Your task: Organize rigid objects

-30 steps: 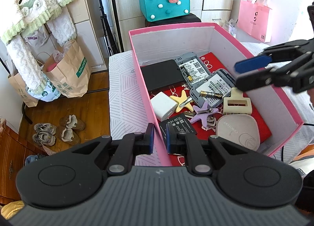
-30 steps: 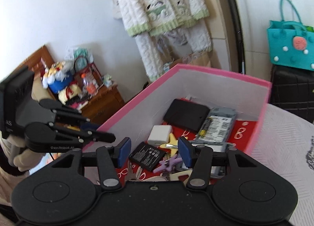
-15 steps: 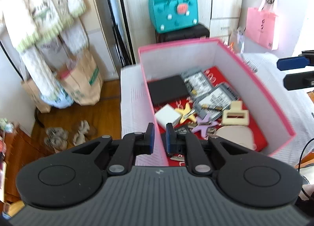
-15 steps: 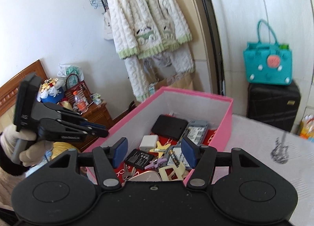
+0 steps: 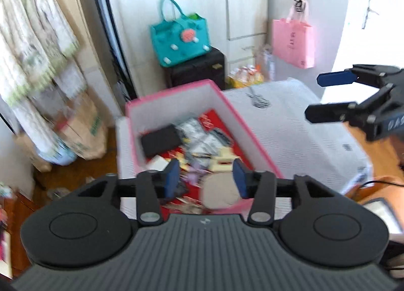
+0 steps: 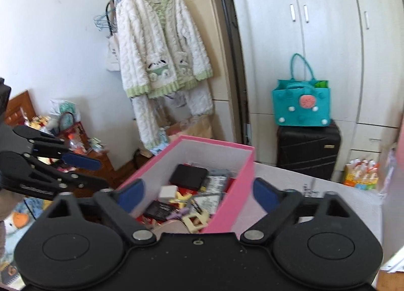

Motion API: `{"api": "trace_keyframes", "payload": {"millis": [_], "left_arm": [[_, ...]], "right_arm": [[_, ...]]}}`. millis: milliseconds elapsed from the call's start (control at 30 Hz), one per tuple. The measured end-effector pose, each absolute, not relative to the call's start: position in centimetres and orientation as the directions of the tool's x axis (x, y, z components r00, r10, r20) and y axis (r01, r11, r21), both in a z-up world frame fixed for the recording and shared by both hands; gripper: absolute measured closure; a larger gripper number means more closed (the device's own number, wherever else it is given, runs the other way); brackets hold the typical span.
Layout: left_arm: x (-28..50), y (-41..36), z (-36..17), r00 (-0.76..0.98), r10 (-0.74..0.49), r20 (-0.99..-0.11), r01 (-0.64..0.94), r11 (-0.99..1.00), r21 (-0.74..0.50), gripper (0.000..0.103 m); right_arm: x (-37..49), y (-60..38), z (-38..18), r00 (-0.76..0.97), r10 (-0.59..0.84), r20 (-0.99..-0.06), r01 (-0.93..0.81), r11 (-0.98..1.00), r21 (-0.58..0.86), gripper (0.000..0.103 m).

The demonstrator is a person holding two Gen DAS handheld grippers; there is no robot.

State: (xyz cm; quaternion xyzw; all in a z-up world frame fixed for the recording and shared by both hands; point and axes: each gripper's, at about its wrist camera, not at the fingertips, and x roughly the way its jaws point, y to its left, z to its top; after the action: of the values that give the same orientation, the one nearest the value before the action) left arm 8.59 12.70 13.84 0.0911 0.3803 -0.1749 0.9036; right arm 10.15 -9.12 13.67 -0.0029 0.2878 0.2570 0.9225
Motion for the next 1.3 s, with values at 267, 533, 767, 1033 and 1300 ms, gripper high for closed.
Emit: {"api": "trace_keyframes", "payload": {"millis": [267, 533, 767, 1033, 1300], "left_arm": [[8.1, 10.7, 13.4, 0.687, -0.212, -0.695, 0.341, 0.939, 0.051, 0.006], [5.6, 8.8, 9.6, 0.712, -0.191, -0.675, 0.252, 0.968, -0.008, 0.001], [2.7, 7.7, 8.3, 0.809, -0.036, -0.586, 0.098, 0.992, 0.074, 0.001], [1.9, 7.7, 7.1, 0.810, 0.034, -0.585, 0.014, 0.997, 0.078, 0.001], [1.8, 6.8, 5.4, 0.785, 0.034, -0.618, 0.019, 0.997, 0.079, 0.001]], "right_arm": [[7.7, -12.0, 13.8, 0.736, 0.297, -0.608, -0.297, 0.949, 0.104, 0.000], [5.1, -15.0, 12.1, 0.797, 0.291, -0.529, -0.228, 0.957, 0.182, 0.000], [2.8, -14.4, 10.0, 0.828, 0.229, -0.511, -0.176, 0.973, 0.150, 0.000], [0.6, -13.5, 8.4, 0.844, 0.155, -0.513, -0.125, 0.988, 0.092, 0.000], [-1.0, -13.0, 8.0, 0.873, 0.099, -0.478, -0.076, 0.995, 0.067, 0.000]]}}
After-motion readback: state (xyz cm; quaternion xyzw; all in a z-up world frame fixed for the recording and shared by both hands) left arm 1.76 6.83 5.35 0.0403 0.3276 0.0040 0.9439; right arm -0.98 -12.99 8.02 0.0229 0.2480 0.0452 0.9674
